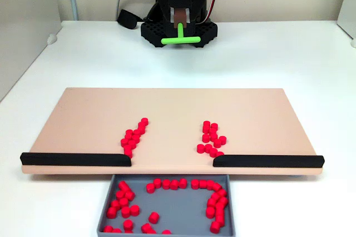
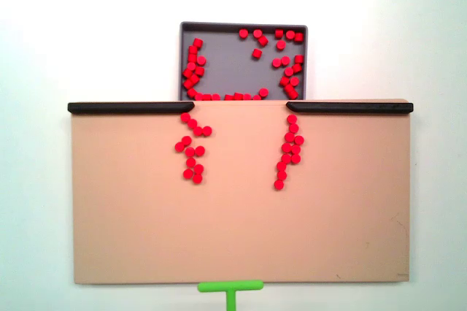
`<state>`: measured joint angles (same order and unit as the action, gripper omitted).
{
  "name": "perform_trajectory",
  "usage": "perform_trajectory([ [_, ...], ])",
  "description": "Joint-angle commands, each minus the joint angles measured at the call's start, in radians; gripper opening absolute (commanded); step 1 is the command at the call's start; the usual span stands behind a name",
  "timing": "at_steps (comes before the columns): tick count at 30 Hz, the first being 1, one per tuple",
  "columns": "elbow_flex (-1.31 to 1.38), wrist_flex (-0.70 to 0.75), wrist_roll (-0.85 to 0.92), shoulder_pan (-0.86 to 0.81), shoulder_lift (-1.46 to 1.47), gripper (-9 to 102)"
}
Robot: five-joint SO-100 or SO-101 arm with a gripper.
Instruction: Gather the right side granules
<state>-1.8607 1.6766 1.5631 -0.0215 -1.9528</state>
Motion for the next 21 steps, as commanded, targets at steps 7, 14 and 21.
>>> perform_trajectory([
  [7, 0.021, -0.003, 0.035, -0.023, -0.006, 2],
  [14, 0.023, -0.014, 0.253, -0.114, 0.02, 1],
  [21, 0.067, -0.16, 0.534, -0.255, 0.118, 0],
])
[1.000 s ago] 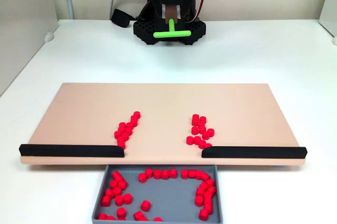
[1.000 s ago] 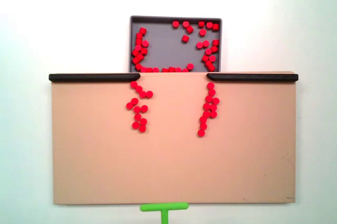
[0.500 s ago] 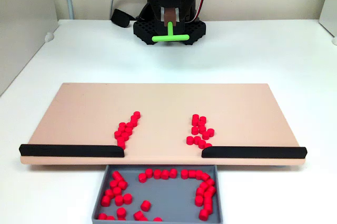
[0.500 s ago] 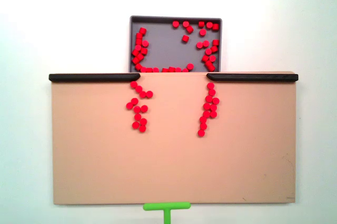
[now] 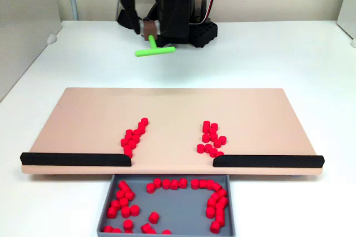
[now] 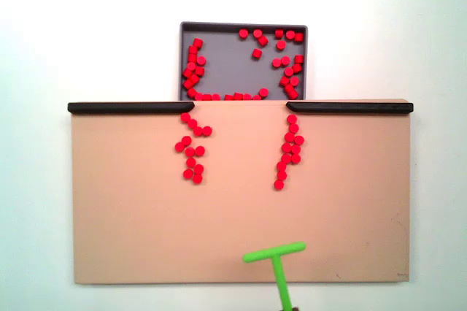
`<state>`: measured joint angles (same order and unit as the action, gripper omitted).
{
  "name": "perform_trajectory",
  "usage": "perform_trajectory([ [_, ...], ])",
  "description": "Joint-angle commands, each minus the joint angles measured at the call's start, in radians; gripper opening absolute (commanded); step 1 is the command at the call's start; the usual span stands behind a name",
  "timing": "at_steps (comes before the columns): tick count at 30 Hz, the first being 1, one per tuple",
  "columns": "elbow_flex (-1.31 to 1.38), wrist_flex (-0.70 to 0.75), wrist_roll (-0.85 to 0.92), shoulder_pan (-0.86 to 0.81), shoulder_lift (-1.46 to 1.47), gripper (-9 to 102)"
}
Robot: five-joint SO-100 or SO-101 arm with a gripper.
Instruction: Gather the right side granules
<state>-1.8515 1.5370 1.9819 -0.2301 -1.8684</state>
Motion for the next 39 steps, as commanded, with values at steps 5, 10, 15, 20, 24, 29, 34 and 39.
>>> perform_trajectory([
  [5, 0.124, -0.02, 0.37, -0.117, 0.147, 0],
  [10, 0.244, -0.02, 0.555, -0.141, 0.291, 1],
  [15, 0.327, -0.02, 0.747, -0.149, 0.388, 0],
  [20, 0.353, -0.069, 0.962, -0.176, 0.443, 0],
  [24, 0.373, -0.107, 1.141, -0.21, 0.483, 0],
  [29, 0.453, -0.117, 1.345, -0.232, 0.56, 0],
  [34, 0.518, -0.117, 1.47, -0.232, 0.62, 0],
  [39, 0.58, -0.117, 1.517, -0.216, 0.678, 1],
])
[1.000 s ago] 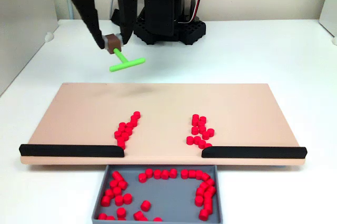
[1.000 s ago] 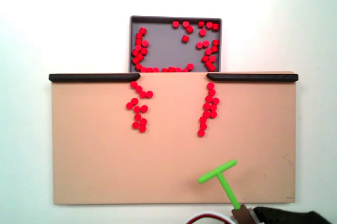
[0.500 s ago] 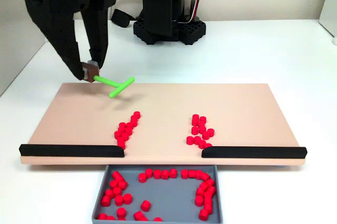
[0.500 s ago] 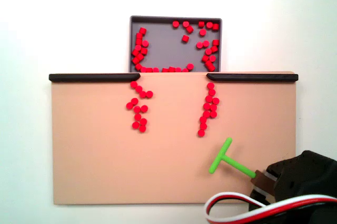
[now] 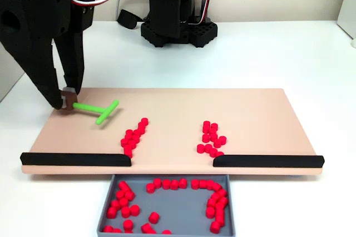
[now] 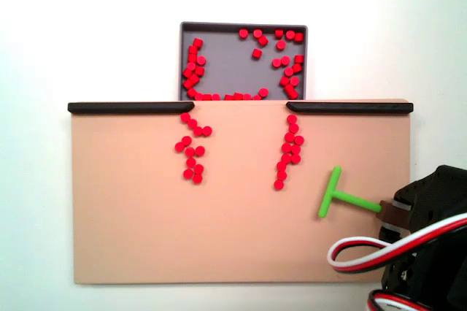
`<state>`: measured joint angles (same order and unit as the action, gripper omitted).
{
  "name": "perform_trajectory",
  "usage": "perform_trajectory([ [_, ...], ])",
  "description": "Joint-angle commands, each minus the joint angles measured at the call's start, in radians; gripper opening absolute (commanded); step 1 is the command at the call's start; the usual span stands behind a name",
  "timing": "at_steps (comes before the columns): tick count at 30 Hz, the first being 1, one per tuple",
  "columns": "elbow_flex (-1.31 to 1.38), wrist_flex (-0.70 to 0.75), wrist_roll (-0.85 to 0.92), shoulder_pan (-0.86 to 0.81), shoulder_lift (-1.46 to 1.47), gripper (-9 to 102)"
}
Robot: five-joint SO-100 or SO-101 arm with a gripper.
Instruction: Gather the right side granules
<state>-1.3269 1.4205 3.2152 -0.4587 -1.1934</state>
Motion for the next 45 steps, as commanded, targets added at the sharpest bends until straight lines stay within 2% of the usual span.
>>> perform_trajectory([
  [1, 0.066, 0.0, 0.285, 0.017, 0.014, 1],
  [18, 0.181, 0.0, 0.262, 0.063, 0.135, 1],
  [45, 0.183, 0.0, 0.192, 0.13, 0.172, 2],
])
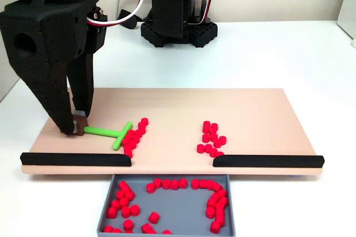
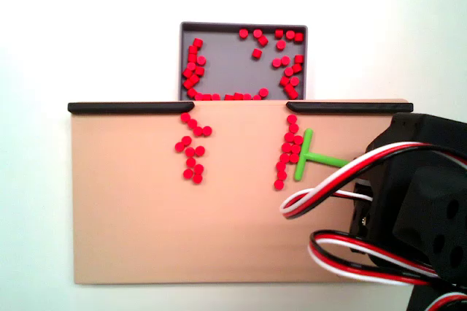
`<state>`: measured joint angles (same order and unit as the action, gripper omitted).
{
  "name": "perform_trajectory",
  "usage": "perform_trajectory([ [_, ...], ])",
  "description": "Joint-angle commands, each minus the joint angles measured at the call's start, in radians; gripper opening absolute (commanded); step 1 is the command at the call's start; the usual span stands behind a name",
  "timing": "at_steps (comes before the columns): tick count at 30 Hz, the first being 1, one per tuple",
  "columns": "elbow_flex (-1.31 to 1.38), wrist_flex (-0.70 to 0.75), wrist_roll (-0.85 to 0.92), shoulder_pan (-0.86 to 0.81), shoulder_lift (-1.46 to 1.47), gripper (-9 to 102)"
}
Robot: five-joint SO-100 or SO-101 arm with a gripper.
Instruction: Gather the right side granules
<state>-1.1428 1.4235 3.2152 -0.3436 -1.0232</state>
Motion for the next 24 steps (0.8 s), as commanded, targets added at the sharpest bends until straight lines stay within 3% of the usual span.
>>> perform_trajectory([
  [1, -0.002, -0.003, 0.187, 0.018, 0.002, 2],
  [24, -0.002, -0.003, 0.117, 0.072, 0.006, 2],
])
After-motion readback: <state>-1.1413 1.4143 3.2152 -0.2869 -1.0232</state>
